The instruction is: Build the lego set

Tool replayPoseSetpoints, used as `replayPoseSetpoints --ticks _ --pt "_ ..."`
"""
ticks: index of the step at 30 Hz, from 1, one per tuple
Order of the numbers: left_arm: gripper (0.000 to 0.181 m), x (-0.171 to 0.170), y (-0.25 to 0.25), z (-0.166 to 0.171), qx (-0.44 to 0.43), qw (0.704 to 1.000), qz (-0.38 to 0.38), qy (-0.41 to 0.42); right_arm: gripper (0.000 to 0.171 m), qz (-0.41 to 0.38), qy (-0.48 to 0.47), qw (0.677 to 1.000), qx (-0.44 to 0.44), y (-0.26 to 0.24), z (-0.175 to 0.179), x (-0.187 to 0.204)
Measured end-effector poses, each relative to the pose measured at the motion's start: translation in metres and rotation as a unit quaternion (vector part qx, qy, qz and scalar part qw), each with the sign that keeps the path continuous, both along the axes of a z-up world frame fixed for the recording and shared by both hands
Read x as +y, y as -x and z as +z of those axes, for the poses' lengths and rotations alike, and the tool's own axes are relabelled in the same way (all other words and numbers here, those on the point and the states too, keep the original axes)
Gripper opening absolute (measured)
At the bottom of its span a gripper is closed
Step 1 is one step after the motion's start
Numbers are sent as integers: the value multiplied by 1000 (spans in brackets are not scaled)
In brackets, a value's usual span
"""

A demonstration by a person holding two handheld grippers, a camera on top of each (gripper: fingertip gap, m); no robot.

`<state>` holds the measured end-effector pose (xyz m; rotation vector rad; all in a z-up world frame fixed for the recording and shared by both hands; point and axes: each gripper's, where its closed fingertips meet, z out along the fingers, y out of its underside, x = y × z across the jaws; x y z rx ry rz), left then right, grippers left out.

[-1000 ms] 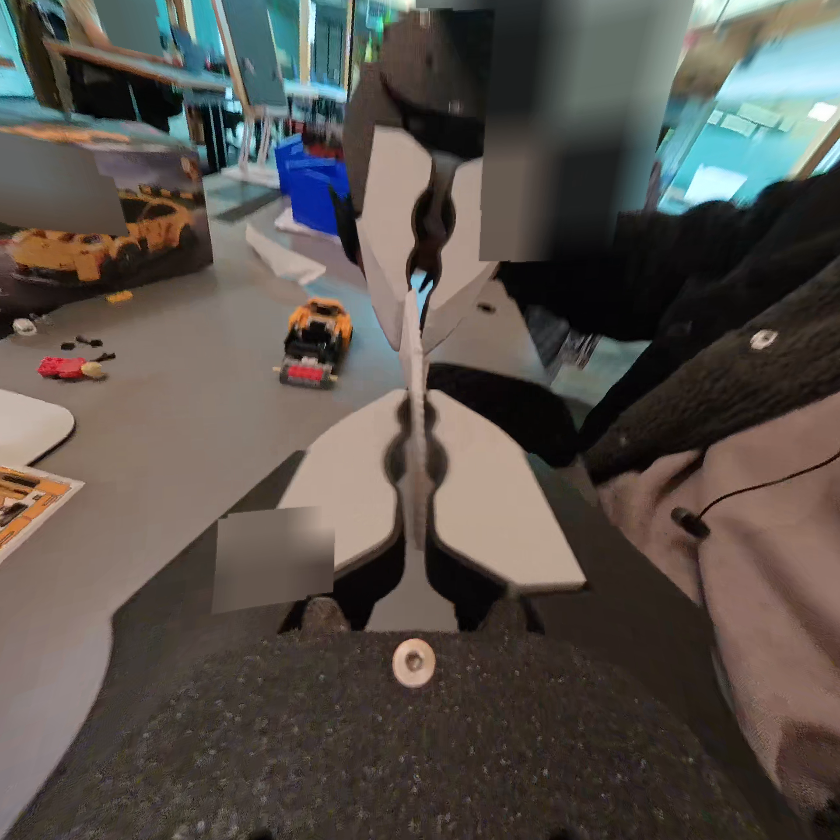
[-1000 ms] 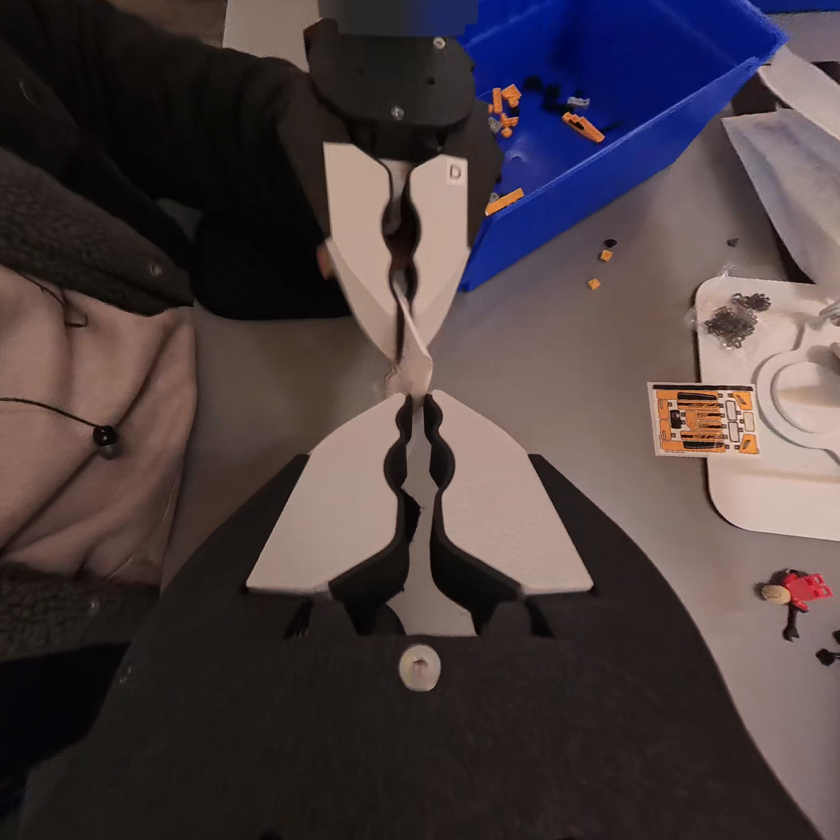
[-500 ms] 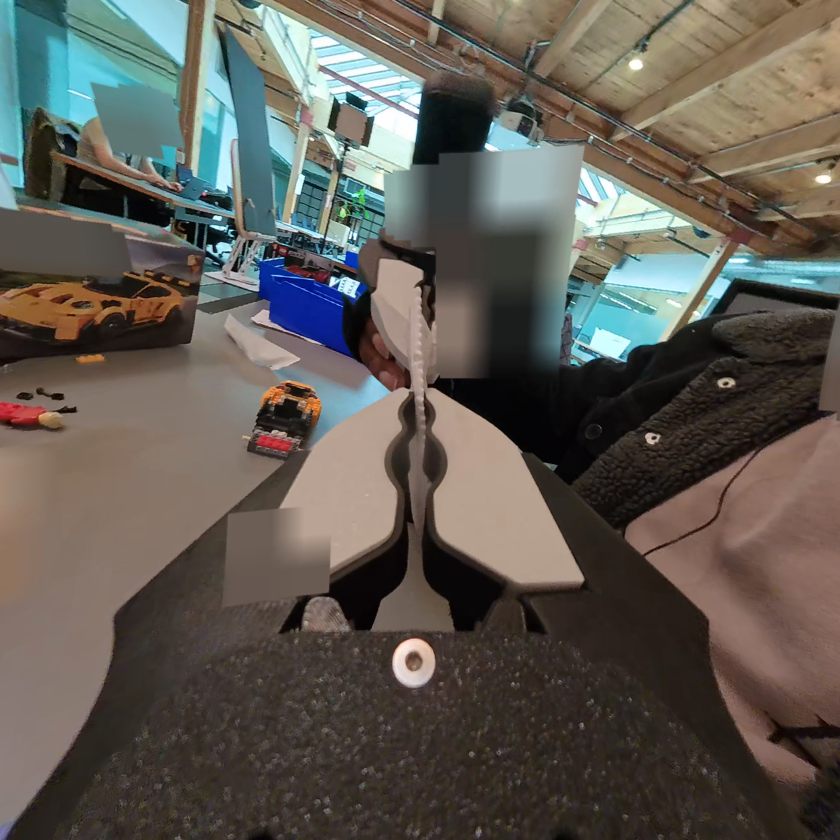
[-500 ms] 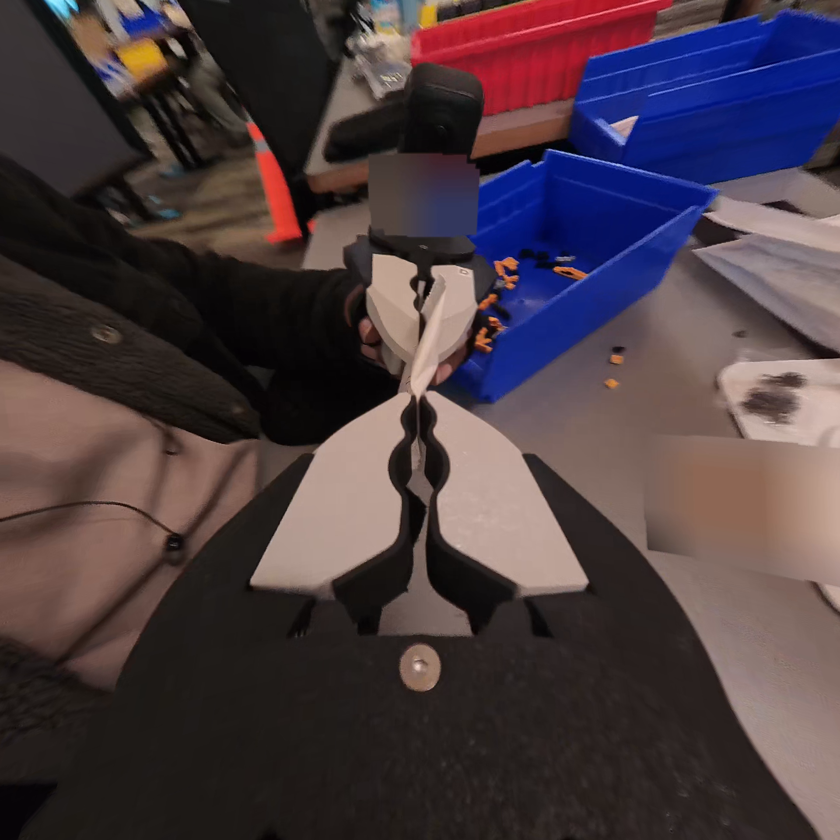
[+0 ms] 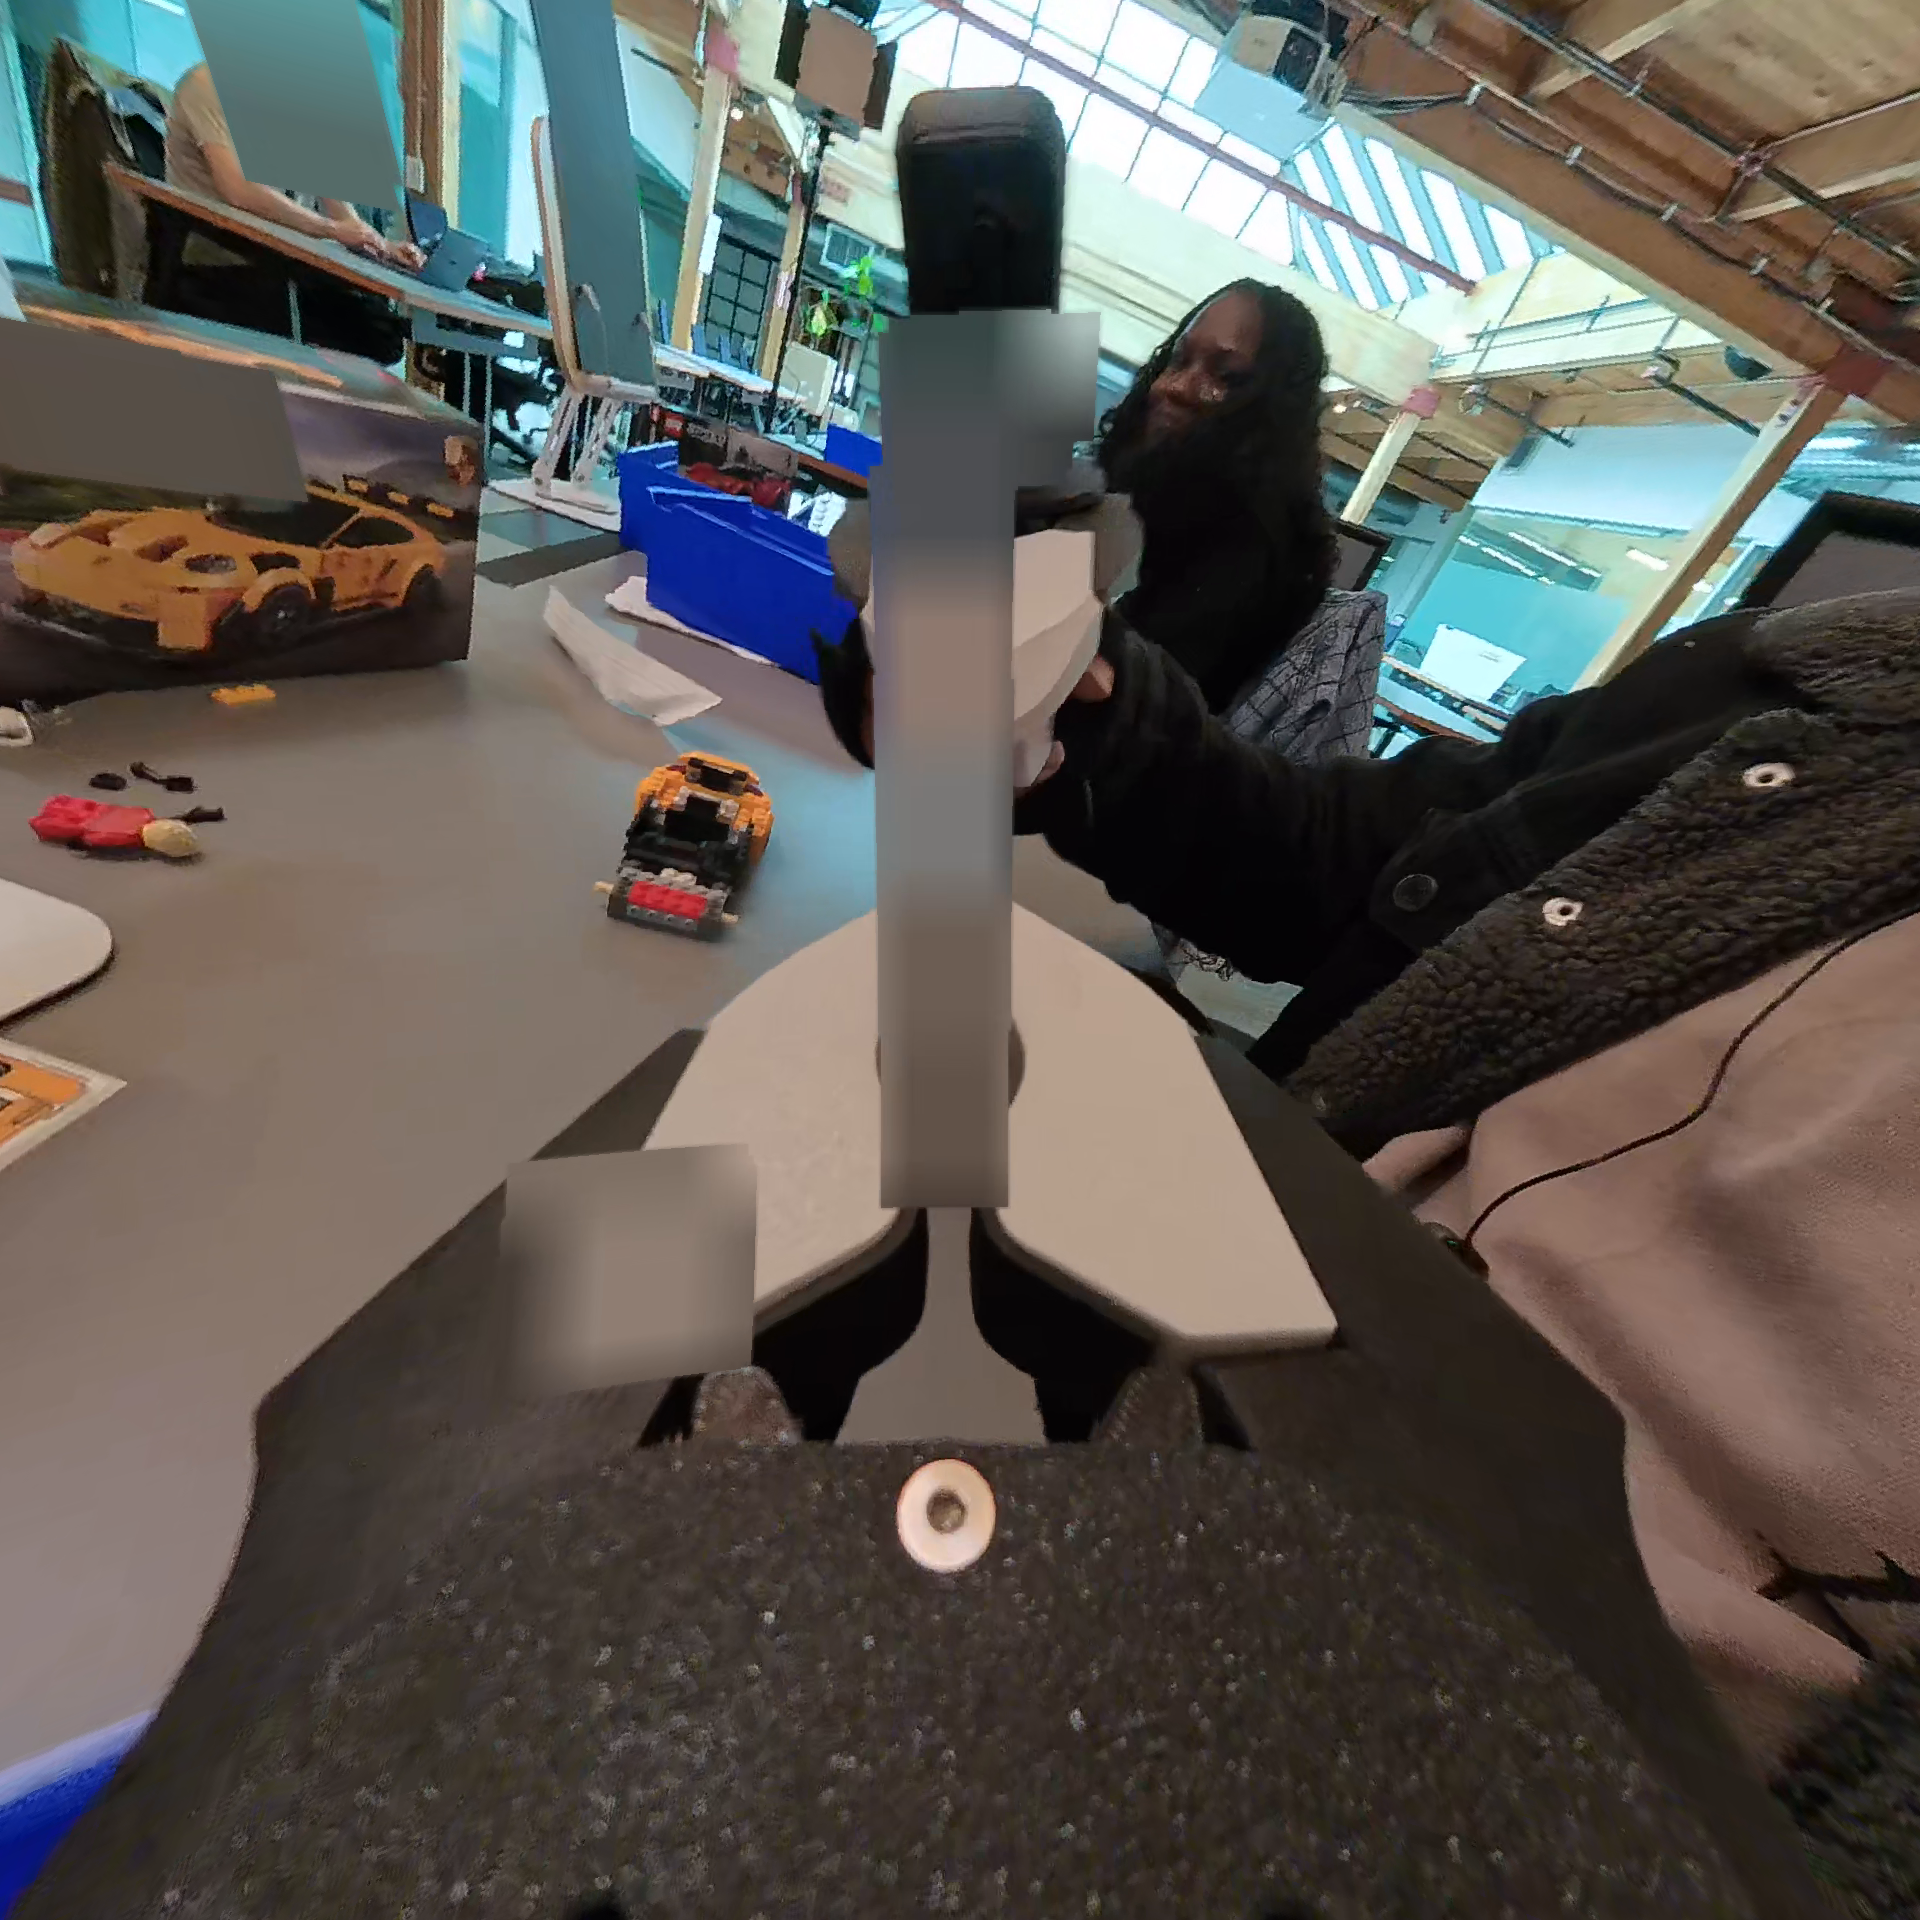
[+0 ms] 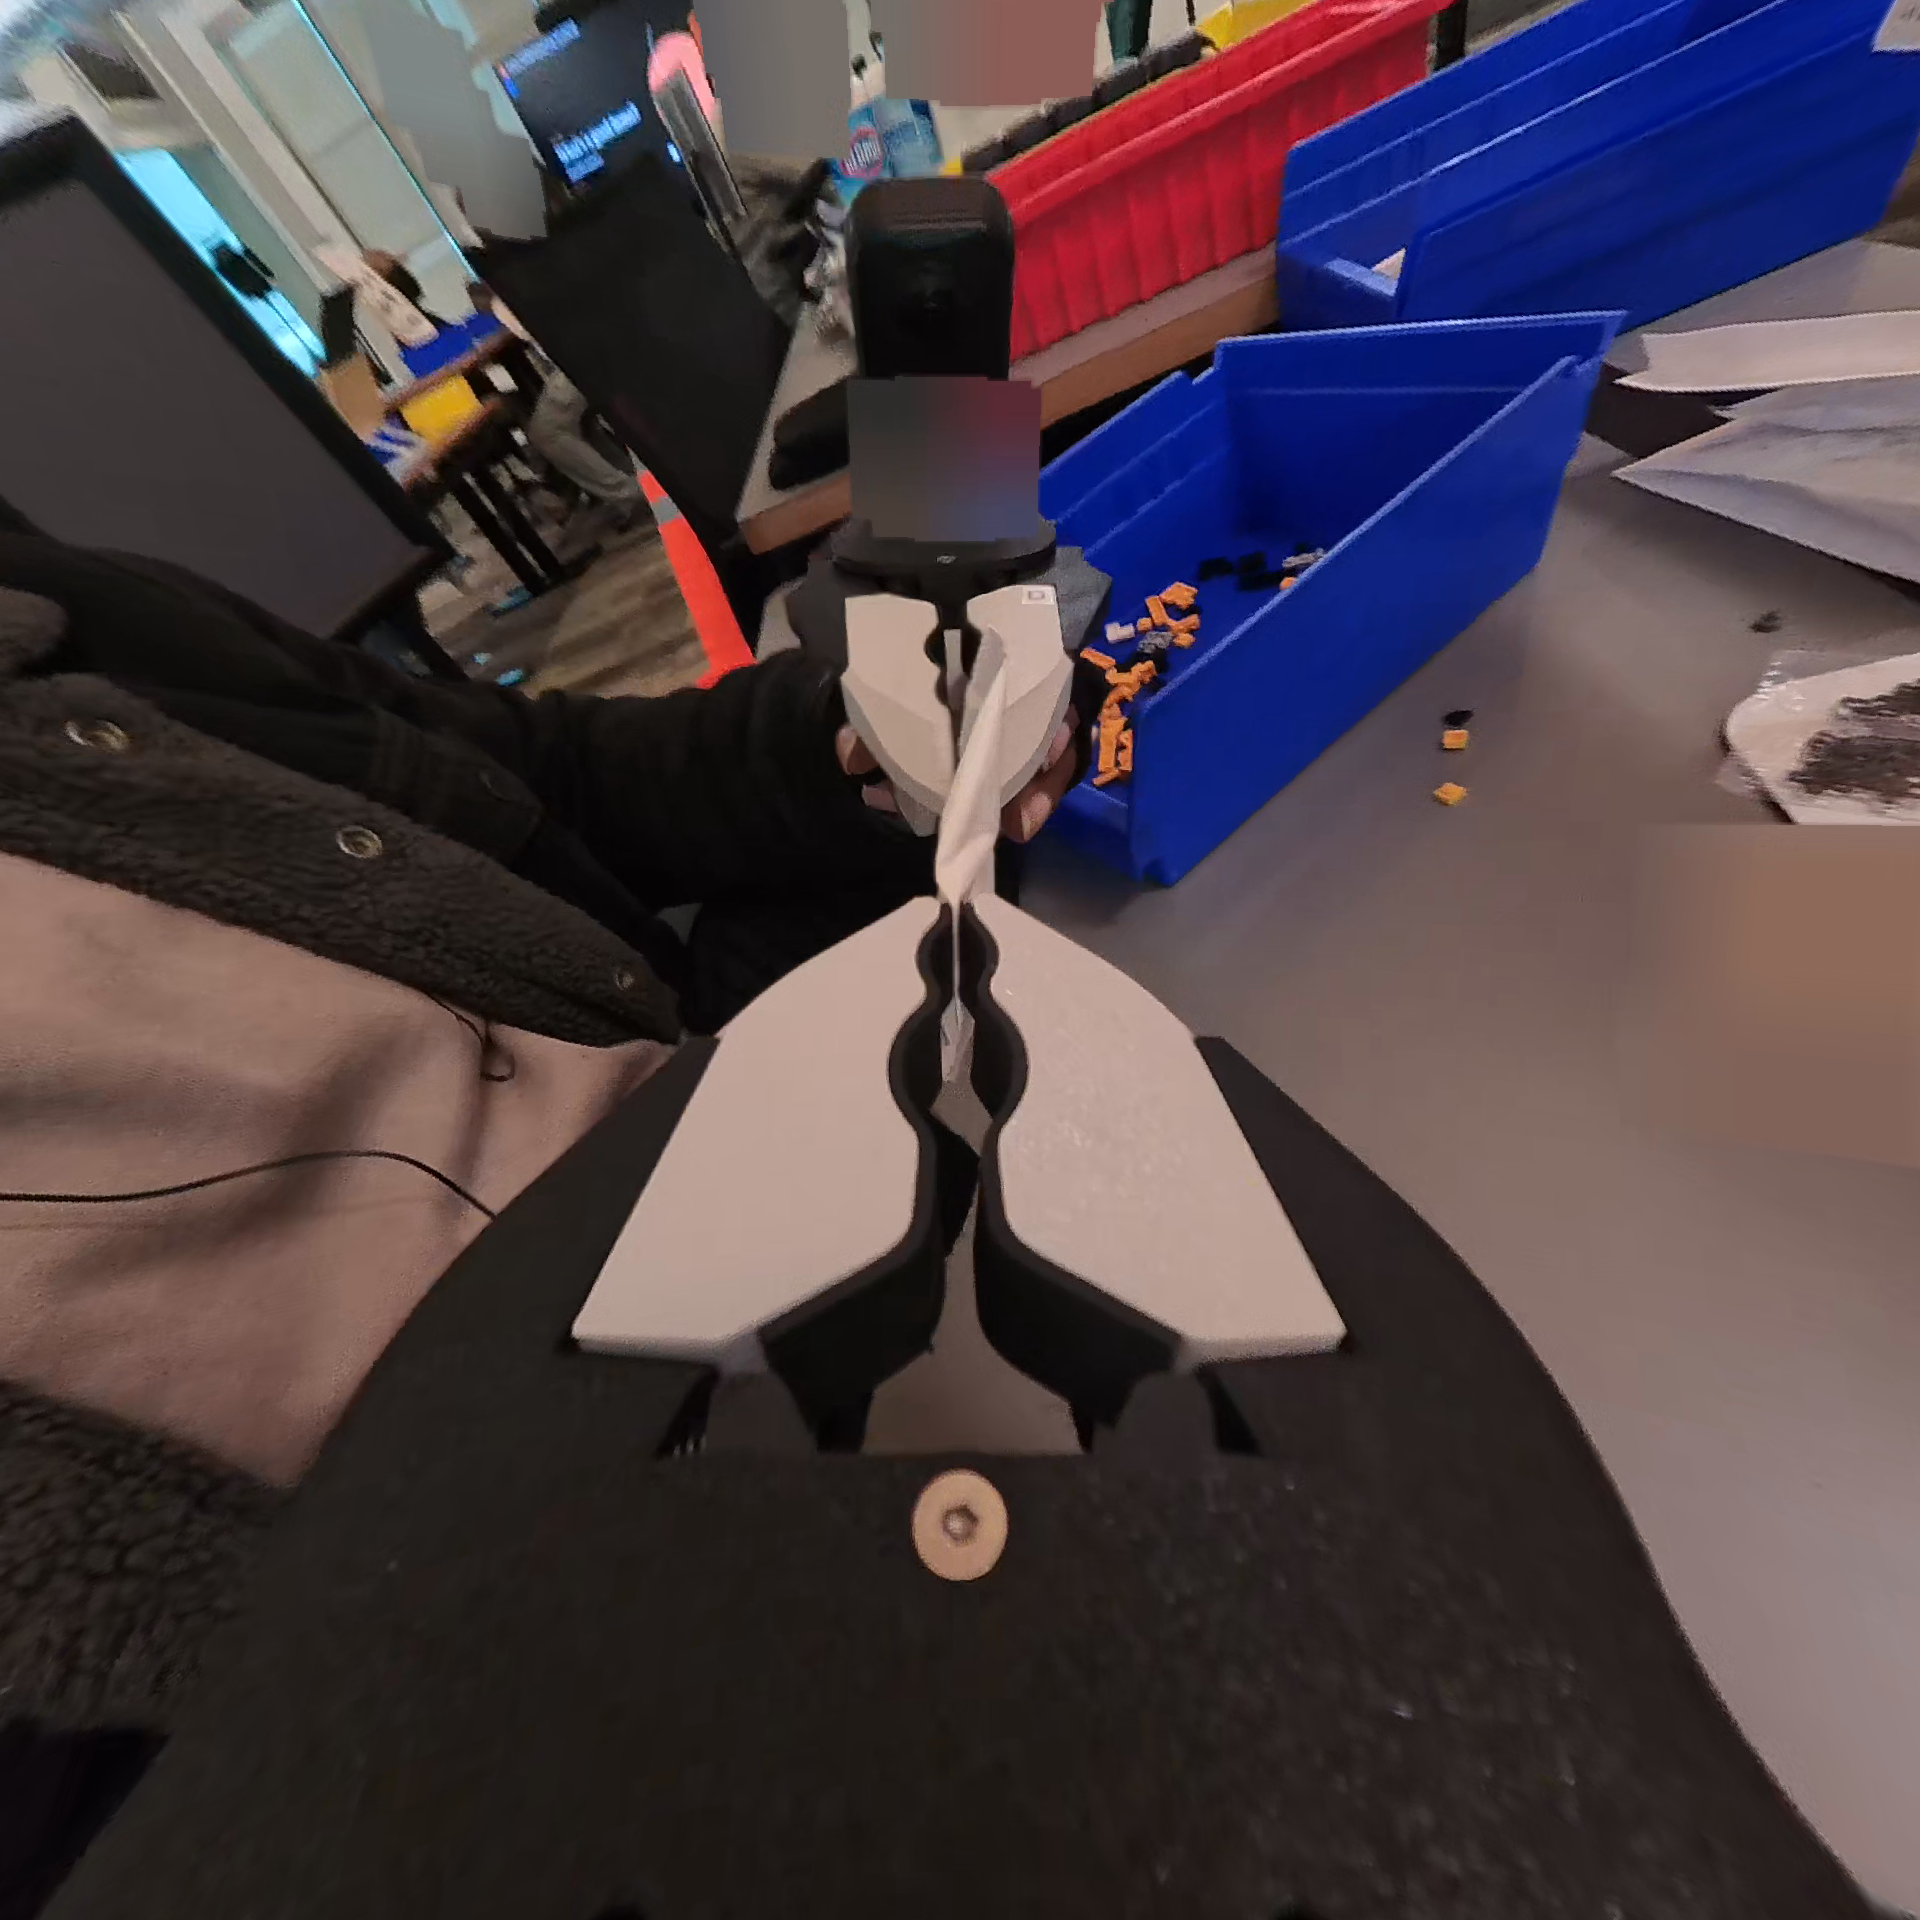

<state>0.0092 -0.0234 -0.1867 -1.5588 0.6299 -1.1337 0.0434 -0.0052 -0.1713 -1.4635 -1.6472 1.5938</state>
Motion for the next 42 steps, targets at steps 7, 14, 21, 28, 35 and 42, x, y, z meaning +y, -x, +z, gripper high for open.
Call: replayPoseSetpoints --ticks 7,14,21,28,35,42 --pt "0 3 11 20 -76 995 32 -47 24 -34 -78 996 11 -4 15 8" --pt "0 5 17 28 -93 991 64 -70 0 -55 -33 995 71 4 31 4" --pt "0 5 15 26 -83 992 72 -70 0 -65 -72 992 79 9 34 1" --pt "0 2 19 36 -89 990 76 -84 0 -47 -99 993 47 15 11 -10" --pt "0 5 19 28 -78 992 71 -67 0 -74 -55 993 71 7 30 7" --pt "0 7 18 24 -77 993 71 -49 3 -94 -55 993 46 7 19 17"
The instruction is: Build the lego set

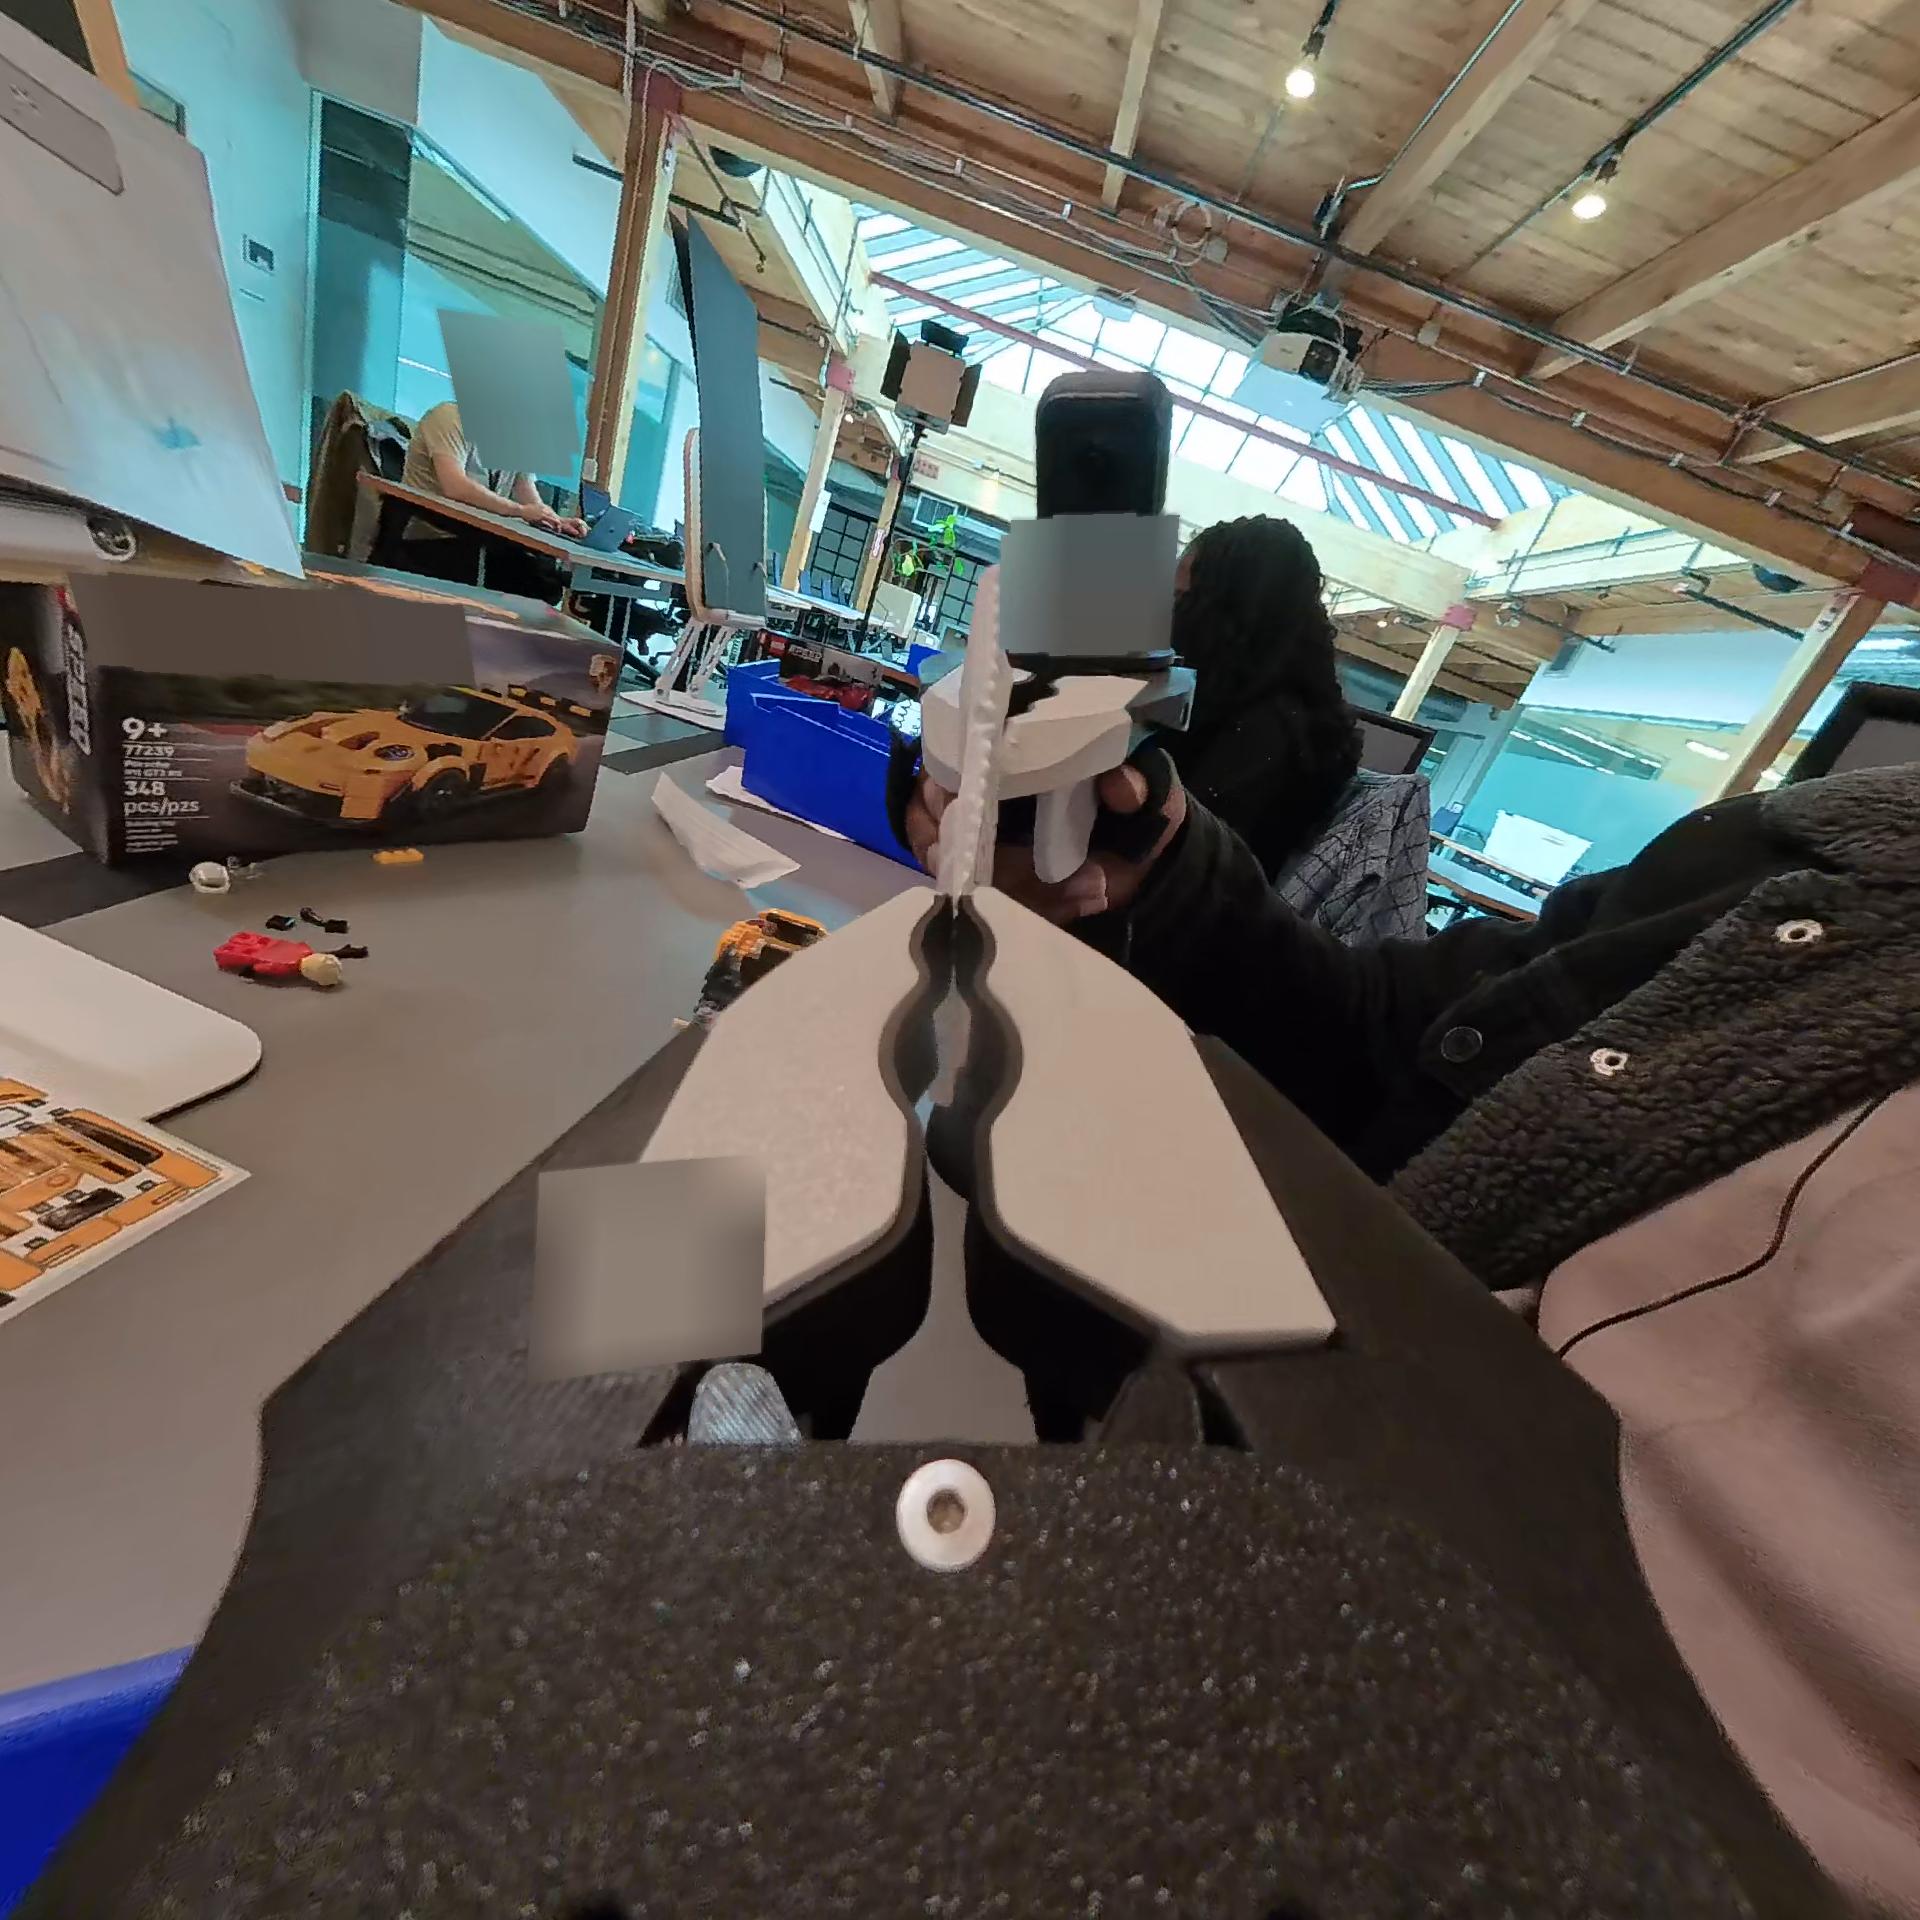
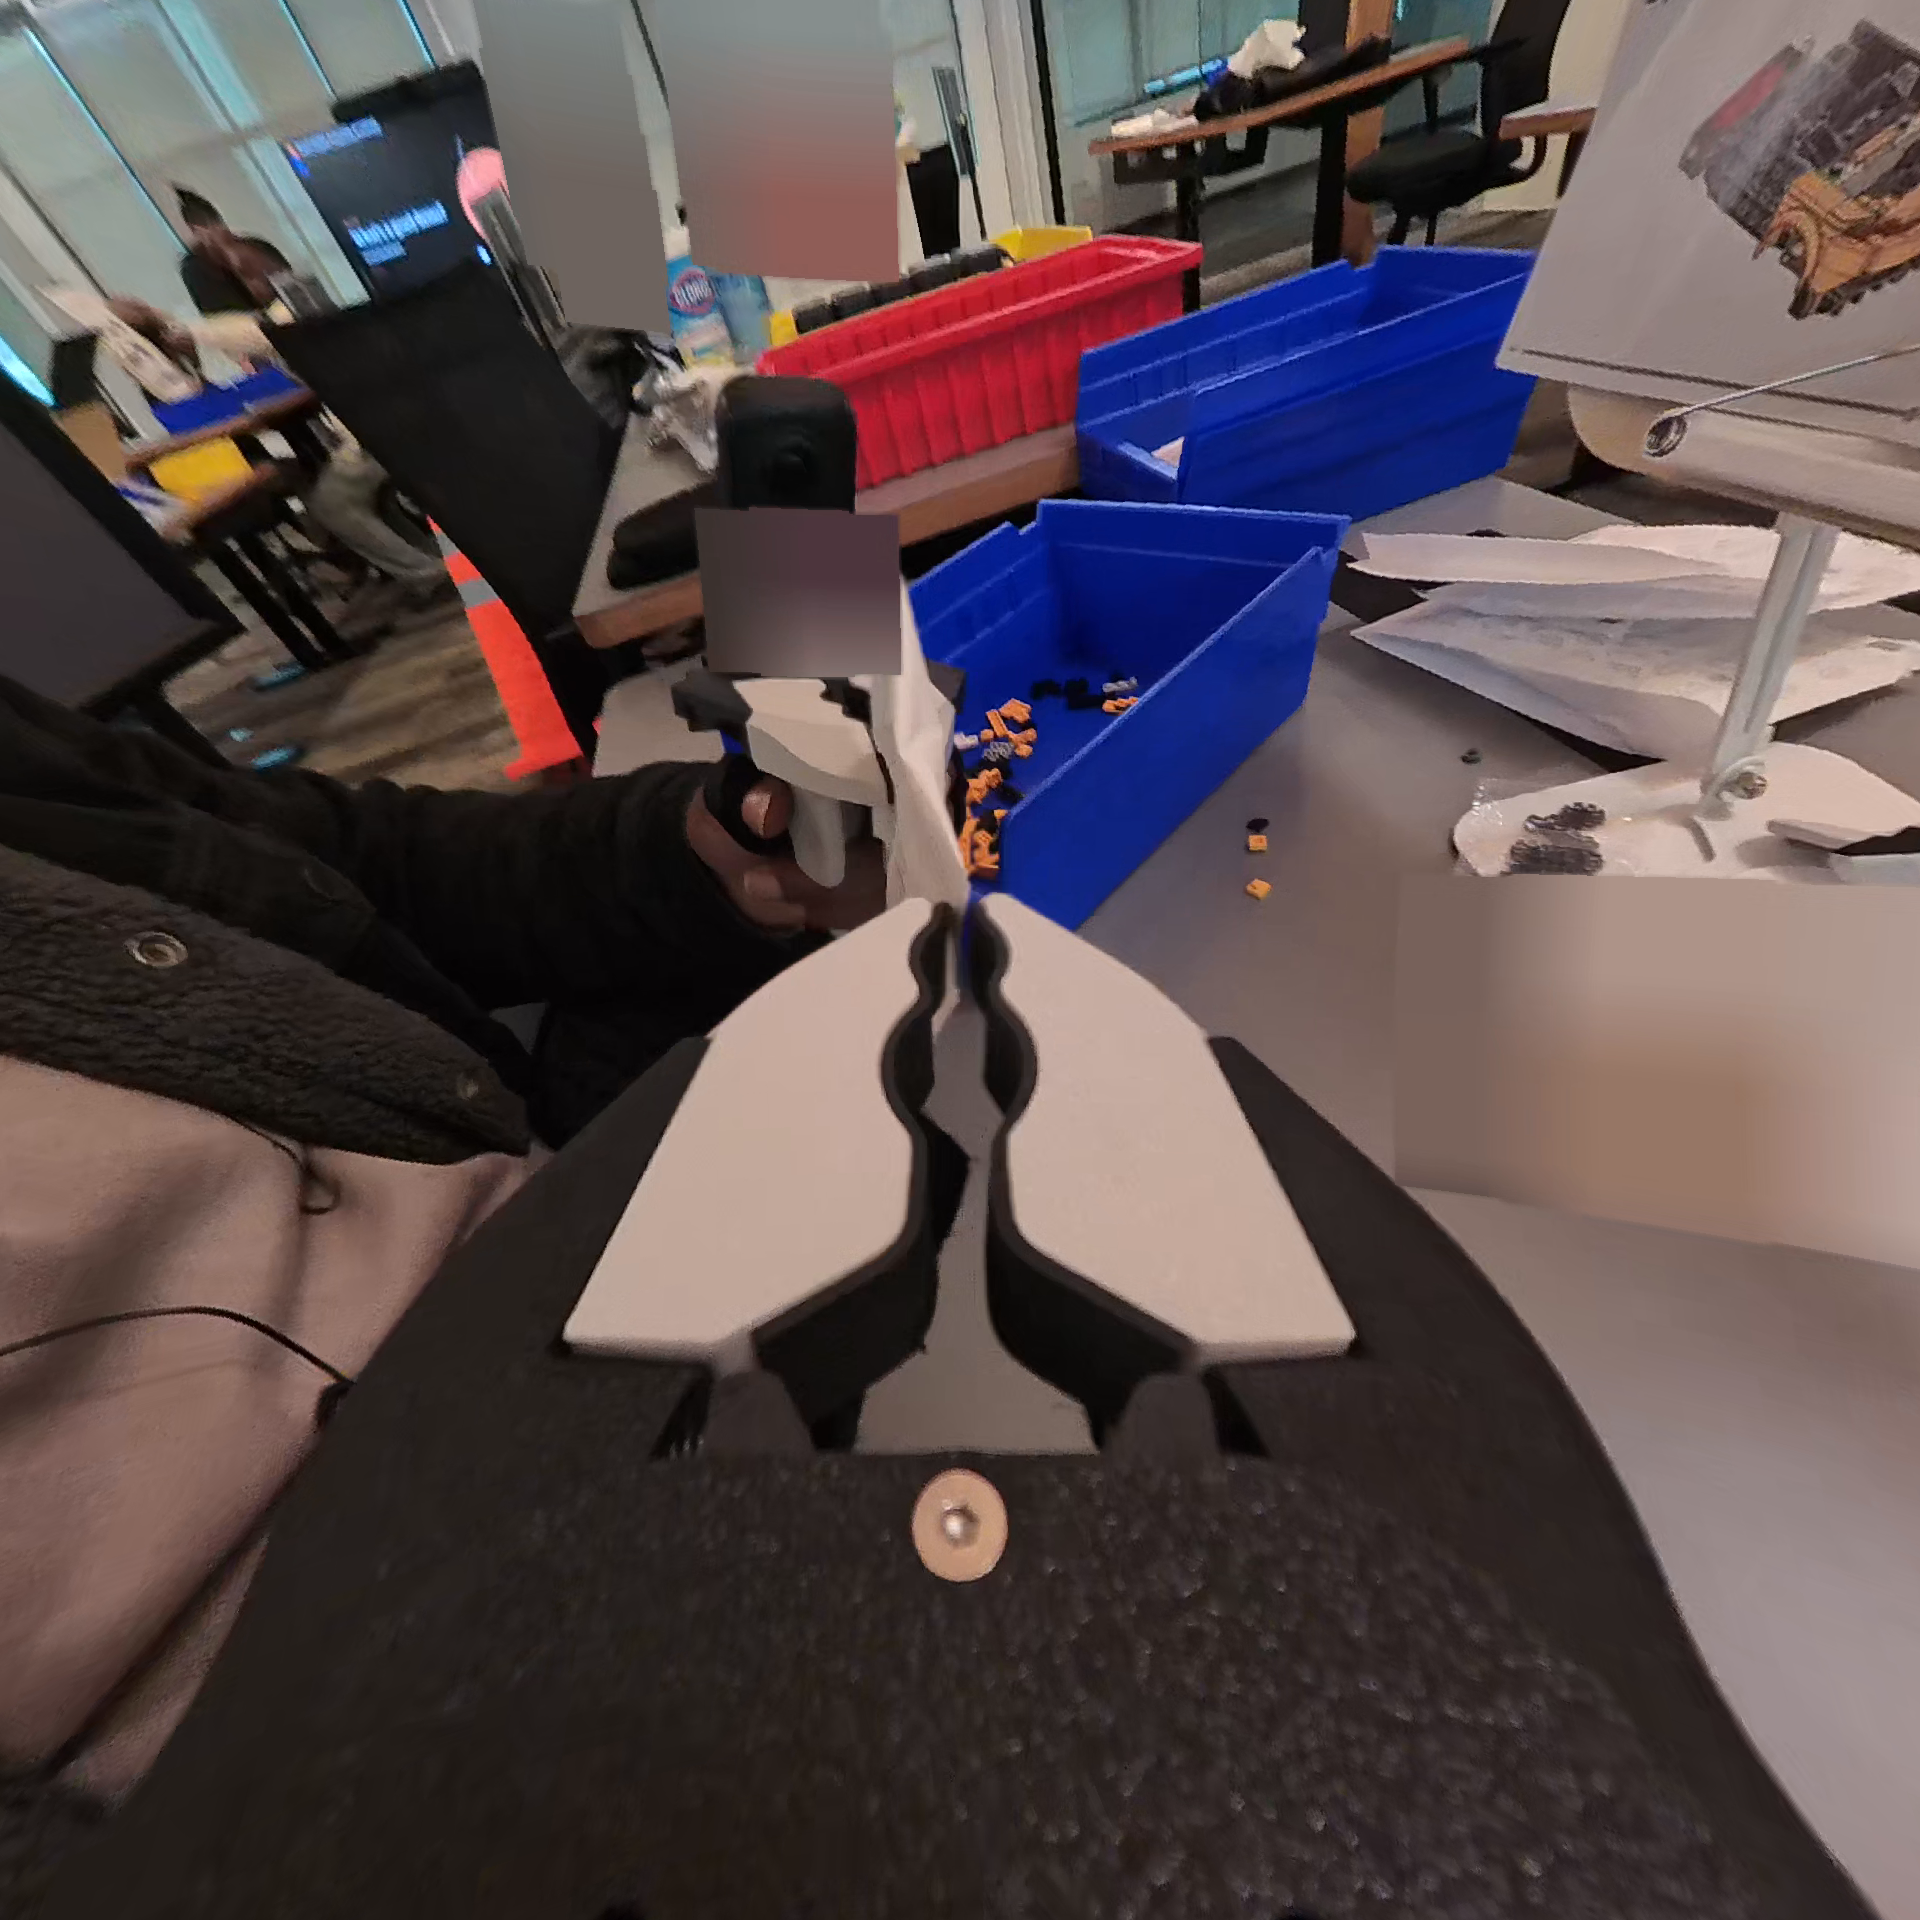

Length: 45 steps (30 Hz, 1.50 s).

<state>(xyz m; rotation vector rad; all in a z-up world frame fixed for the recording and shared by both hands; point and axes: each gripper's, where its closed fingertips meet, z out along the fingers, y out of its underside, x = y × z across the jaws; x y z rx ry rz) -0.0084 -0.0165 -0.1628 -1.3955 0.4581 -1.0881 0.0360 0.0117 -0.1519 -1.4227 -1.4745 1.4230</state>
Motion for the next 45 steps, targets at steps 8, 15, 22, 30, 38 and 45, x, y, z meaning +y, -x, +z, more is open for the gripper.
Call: replayPoseSetpoints --ticks 8,15,22,30,38,45 --pt "0 1 -9 -11 37 999 -2 11 3 45 -61 996 -55 12 -4 -15" --pt "0 -1 -15 -15 42 999 -19 18 8 46 -98 990 -90 14 -19 -16" --pt "0 -3 -21 -18 69 997 -22 13 6 73 -104 985 -115 14 -36 -25" --pt "0 0 -18 -23 71 997 -20 25 4 43 -103 990 -89 9 -16 -7" --pt "0 -5 -26 -23 80 996 -33 26 0 75 -118 984 -108 8 -32 -17" --pt "0 1 -15 -22 70 997 -15 36 0 61 -90 992 -65 9 -17 -10"
